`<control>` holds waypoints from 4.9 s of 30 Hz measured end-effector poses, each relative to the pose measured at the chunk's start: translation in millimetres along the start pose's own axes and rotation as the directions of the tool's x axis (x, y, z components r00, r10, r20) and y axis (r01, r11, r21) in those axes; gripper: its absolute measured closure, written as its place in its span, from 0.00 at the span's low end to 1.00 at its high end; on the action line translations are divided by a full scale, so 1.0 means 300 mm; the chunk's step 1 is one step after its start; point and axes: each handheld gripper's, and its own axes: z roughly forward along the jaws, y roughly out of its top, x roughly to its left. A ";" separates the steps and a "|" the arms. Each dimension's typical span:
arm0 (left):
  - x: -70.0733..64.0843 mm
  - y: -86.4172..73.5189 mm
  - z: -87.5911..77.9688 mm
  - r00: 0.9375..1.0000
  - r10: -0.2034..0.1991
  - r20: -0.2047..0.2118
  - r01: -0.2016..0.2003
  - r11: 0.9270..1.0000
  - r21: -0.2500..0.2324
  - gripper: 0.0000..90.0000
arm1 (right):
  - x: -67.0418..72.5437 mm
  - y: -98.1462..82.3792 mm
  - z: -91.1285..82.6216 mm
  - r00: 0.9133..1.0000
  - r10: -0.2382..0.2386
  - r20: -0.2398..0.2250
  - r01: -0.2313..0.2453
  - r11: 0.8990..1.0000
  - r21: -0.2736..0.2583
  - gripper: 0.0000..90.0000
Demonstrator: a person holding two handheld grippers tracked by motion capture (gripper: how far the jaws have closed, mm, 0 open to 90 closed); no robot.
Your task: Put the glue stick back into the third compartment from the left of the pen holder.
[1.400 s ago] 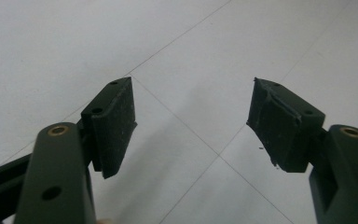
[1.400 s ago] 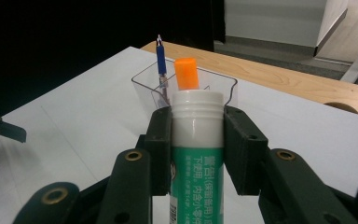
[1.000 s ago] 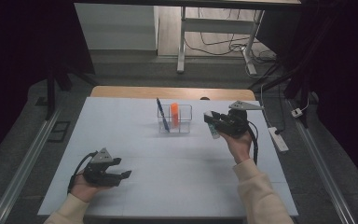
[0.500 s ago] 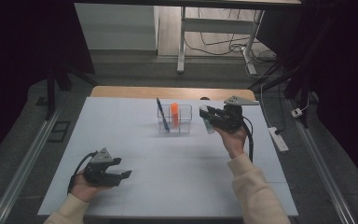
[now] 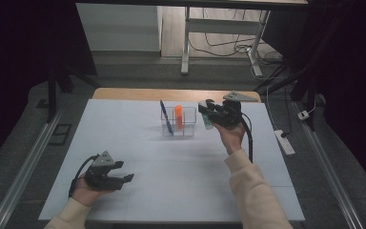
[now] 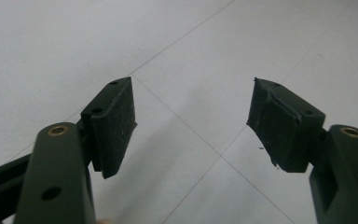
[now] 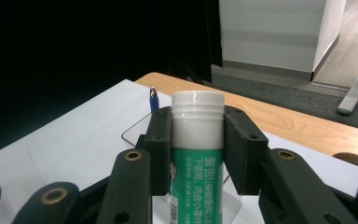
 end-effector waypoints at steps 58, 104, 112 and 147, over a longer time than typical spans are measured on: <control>0.001 -0.001 0.004 1.000 0.008 0.006 -0.009 1.000 0.011 0.35 | -0.018 0.003 0.250 0.999 -0.015 0.029 0.015 1.000 0.001 0.58; 0.000 0.003 0.010 1.000 0.007 0.004 -0.007 1.000 0.013 0.34 | -0.036 -0.190 -0.027 0.998 -0.066 -0.020 0.069 0.981 0.180 0.46; 0.001 0.003 0.010 1.000 0.004 0.002 -0.004 1.000 0.010 0.34 | -0.025 -0.235 -0.107 0.997 -0.077 -0.018 0.079 0.976 0.204 0.45; 0.001 0.006 0.008 1.000 -0.004 0.000 0.004 1.000 0.002 0.34 | -0.011 -0.457 -0.426 0.994 -0.113 -0.004 0.111 0.963 0.244 0.39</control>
